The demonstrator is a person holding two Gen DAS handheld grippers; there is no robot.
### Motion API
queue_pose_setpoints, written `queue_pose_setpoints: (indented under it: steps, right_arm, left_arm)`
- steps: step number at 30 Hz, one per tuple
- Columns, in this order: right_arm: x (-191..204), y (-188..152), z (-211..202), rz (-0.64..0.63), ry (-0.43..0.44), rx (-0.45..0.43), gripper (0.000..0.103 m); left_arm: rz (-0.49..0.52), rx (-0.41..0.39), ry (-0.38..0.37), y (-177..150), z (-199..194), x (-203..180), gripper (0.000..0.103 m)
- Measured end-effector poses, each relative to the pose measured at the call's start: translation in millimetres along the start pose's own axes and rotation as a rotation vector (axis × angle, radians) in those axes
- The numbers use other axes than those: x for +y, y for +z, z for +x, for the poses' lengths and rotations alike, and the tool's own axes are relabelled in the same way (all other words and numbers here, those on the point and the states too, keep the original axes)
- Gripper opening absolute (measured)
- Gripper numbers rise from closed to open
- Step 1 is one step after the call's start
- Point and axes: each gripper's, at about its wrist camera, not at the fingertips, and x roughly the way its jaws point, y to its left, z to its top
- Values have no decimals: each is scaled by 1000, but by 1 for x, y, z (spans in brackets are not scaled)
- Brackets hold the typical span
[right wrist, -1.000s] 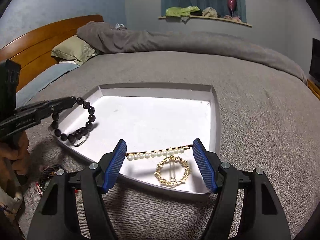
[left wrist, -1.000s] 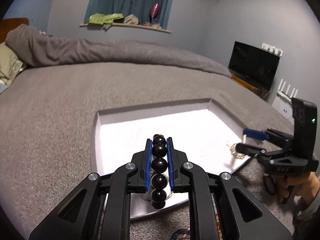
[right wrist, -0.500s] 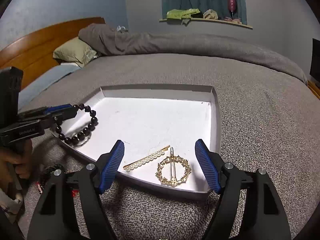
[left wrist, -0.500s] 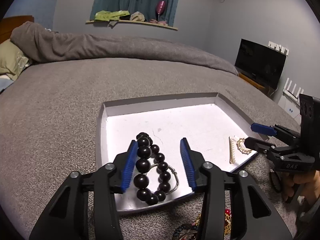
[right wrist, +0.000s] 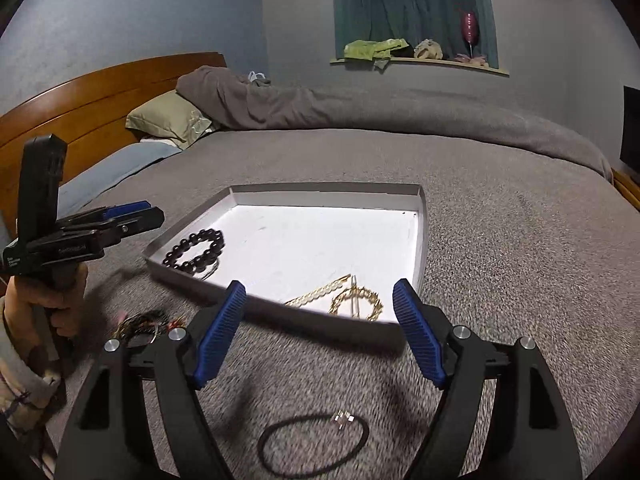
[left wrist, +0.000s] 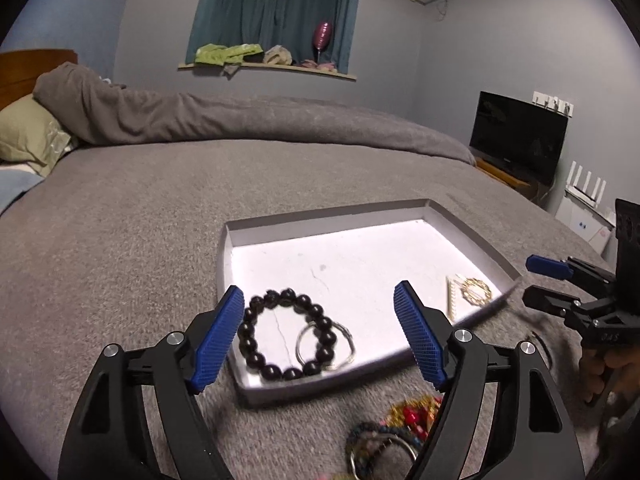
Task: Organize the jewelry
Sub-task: 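Grasp the black hair tie with the right gripper while the left grasps the red earring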
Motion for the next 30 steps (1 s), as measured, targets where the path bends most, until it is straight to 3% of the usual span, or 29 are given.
queue_pose_setpoints:
  steps: [6, 16, 21, 23, 30]
  right_arm:
    - [9, -9, -8, -27, 6, 19, 75]
    - [7, -37, -14, -48, -14, 80, 75]
    - [10, -48, -13, -64, -6, 113, 75]
    - [11, -52, -12, -69, -2, 126, 75]
    - [15, -59, -13, -81, 3, 153, 75]
  left_arm:
    - [48, 16, -51, -16, -14, -18, 78]
    - [137, 106, -151, -47, -2, -54, 76]
    - [172, 152, -184, -61, 6, -66, 63]
    - [179, 170, -186, -63, 9, -68, 47]
    - [199, 202, -167, -68, 14, -73, 43]
